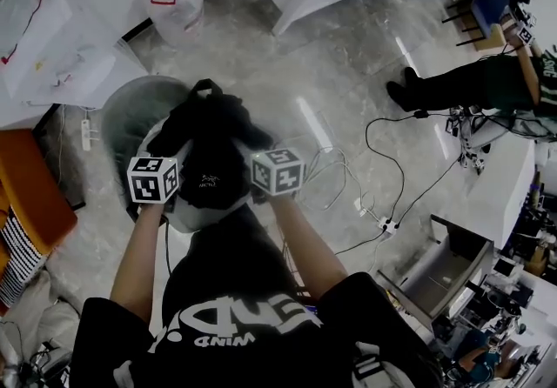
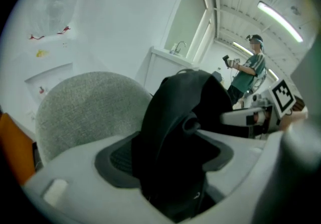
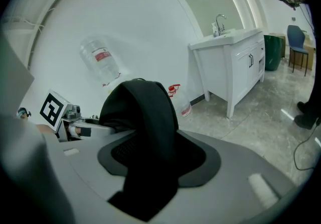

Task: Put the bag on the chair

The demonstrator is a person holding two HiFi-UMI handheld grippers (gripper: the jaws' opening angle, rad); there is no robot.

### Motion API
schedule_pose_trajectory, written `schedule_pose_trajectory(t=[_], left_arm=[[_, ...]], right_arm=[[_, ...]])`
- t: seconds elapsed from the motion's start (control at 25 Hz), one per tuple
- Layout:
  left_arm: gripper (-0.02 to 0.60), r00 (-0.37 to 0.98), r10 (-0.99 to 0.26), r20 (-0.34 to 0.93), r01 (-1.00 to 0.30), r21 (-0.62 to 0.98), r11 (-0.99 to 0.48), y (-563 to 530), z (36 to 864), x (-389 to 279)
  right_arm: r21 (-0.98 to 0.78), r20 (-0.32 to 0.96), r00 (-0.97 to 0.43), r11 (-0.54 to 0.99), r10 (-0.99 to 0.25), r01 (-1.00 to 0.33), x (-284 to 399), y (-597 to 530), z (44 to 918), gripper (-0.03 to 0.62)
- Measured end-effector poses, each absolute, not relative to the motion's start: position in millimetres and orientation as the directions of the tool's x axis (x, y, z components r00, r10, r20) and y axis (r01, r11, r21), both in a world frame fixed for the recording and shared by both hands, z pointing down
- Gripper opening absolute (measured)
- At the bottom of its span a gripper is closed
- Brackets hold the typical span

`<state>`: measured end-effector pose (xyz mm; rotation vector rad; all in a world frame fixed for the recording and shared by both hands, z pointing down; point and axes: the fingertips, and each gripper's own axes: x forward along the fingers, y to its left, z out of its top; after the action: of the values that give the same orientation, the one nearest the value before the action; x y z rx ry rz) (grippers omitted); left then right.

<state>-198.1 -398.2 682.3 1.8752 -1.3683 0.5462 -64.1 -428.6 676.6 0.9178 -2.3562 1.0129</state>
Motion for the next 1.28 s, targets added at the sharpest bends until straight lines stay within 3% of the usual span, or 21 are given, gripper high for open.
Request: schedule_pose_trajectory(t=[0.08, 0.44, 1.08, 1.28], left_arm=[[0.362, 0.345, -0.655, 0.672, -0.933, 0.319, -0.165, -393, 665, -199], [0.367, 0.38, -0.733, 0.564, -0.92, 0.311, -0.237, -351, 584, -188], [0.347, 0.493, -0.753, 0.435, -0.867, 0.322, -0.381, -152, 491, -147], [0.277, 0.519, -0.757, 0.397, -0.851, 0.329, -0.41, -109, 463, -126]], right_arm=[[-0.468, 0.583, -0.697, 0.528, -0.419, -0.709, -62, -422, 666, 0.215], [-0.443, 0.506, -0.709, 0.558, -0.49, -0.702, -50, -370, 596, 0.215], [-0.399, 0.35, -0.739, 0.622, -0.576, -0.674, -24, -175, 483, 0.196], [-0.39, 0.324, -0.758, 0.65, -0.566, -0.652, 0, -125, 456, 0.161]])
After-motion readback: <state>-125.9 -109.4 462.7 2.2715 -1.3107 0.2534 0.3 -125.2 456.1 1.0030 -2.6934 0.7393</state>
